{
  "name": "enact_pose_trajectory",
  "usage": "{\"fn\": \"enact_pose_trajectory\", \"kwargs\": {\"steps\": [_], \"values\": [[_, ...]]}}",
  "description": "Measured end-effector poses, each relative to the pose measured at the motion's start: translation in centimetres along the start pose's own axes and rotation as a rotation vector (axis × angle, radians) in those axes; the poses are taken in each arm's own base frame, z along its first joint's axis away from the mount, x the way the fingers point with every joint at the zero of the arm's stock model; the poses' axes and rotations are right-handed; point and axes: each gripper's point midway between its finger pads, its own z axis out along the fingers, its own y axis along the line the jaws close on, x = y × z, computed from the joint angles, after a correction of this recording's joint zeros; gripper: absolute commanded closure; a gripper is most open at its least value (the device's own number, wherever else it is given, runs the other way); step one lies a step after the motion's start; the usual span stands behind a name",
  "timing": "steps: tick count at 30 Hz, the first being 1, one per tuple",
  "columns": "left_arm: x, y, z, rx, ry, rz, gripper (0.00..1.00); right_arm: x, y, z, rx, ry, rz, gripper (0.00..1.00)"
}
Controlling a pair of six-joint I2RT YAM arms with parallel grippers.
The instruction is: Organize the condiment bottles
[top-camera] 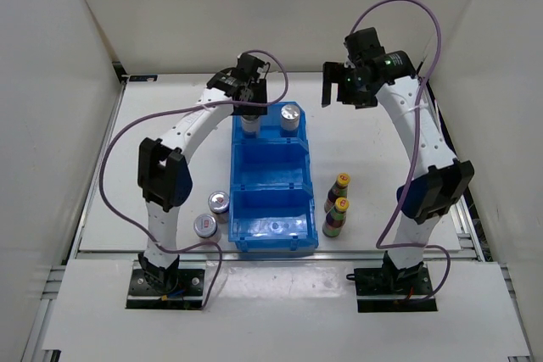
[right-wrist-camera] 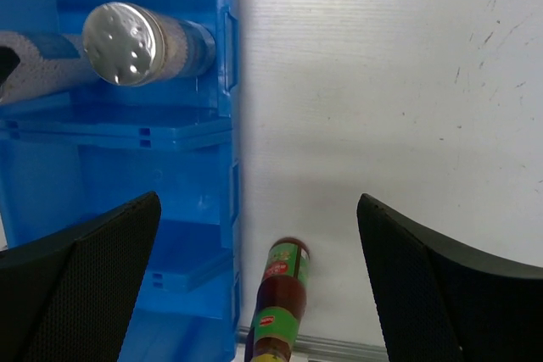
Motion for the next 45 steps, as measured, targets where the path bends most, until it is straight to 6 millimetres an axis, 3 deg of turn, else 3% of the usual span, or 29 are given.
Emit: {"fn": "enact_pose_trajectory", "kwargs": {"steps": [3,7,10,13,15,20,24,28,31,35,37,40,45], "values": [[0.8,-0.1,1.7,-0.014,0.030,-0.008,0.69,1.0,-0.2,0.3,0.005,0.027,-0.001,0.00],[1.2,-0.3,3.1,-0.021,0.044,-0.015,0.36,1.9,-0.3,0.8,0.009,0.057,0.021,0.00],[0.7,-0.4,2.9,-0.018,0.032,-0.019,0.15,3.1,-0.4,0.6,0.001,0.085,0.020,0.00],[0.3,-0.6,2.8,-0.011,0.019,-0.028,0.11,4.4,-0.6,-0.2,-0.009,0.102,0.008,0.00],[0.0,-0.6,2.9,-0.006,0.011,-0.033,0.00,5.5,-0.8,-1.2,-0.022,0.107,0.002,0.00],[-0.2,-0.2,3.0,-0.004,0.010,-0.044,0.00,9.0,-0.5,-4.7,-0.100,0.120,-0.026,0.00],[-1.0,0.3,2.2,-0.011,-0.013,-0.040,0.00,11.6,1.0,-6.9,-0.172,0.130,-0.083,0.00],[-3.4,1.2,-1.2,-0.004,-0.088,-0.041,0.00,15.5,1.4,-7.0,-0.189,0.210,-0.126,0.04],[-6.2,2.6,-6.4,0.012,-0.200,-0.069,0.00,17.6,0.6,-6.1,-0.155,0.276,-0.116,0.06],[-7.3,5.6,-14.0,0.012,-0.327,-0.111,0.00,19.5,-0.5,-5.2,-0.110,0.335,-0.113,0.11],[-6.9,7.0,-17.2,0.006,-0.375,-0.124,0.00,19.9,-0.8,-4.9,-0.096,0.345,-0.115,0.14],[-4.8,8.4,-19.8,0.001,-0.393,-0.123,0.00,20.1,-1.0,-4.5,-0.078,0.342,-0.122,0.15],[-0.3,10.6,-19.5,-0.040,-0.318,-0.114,0.00,20.4,-1.3,-3.8,-0.052,0.339,-0.141,0.30]]}}
